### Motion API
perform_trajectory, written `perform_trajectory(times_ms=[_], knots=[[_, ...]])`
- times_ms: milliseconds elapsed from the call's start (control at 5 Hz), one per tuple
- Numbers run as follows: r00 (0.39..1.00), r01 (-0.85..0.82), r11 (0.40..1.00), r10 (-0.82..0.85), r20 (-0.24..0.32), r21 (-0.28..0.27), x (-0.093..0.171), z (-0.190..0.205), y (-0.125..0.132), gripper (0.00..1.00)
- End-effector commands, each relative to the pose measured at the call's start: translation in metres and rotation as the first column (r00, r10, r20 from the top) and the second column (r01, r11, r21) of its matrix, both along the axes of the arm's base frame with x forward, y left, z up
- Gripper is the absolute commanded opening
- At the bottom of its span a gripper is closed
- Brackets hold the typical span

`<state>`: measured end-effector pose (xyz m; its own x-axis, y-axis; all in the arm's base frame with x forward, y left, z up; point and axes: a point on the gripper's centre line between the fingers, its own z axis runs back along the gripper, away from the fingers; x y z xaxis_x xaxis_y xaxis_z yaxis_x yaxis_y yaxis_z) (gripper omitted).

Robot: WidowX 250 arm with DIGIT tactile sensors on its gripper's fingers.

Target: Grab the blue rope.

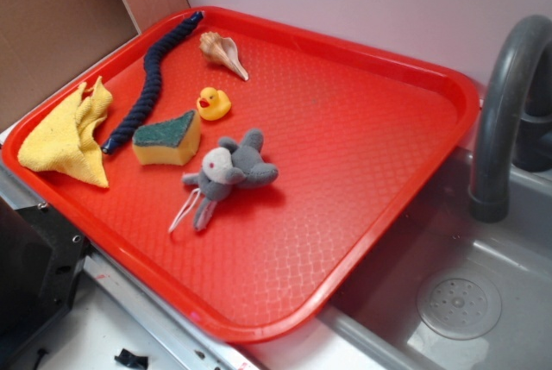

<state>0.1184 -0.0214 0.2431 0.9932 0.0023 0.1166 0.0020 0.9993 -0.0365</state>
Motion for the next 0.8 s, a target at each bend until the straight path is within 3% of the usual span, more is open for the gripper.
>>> perform_trajectory(times_ms=[0,200,400,600], knots=[[1.0,0.0,1.0,0.0,0.0,0.0,0.0,0.0,0.0,1.0],[0.973,-0.217,0.972,0.223,0.065,-0.085,0.01,-0.011,0.014,1.0],[0.879,-0.447,0.892,0.452,0.155,-0.064,0.023,-0.028,0.035,1.0],[0.785,-0.598,0.8,0.598,0.164,-0.056,0.043,-0.061,0.066,1.0]])
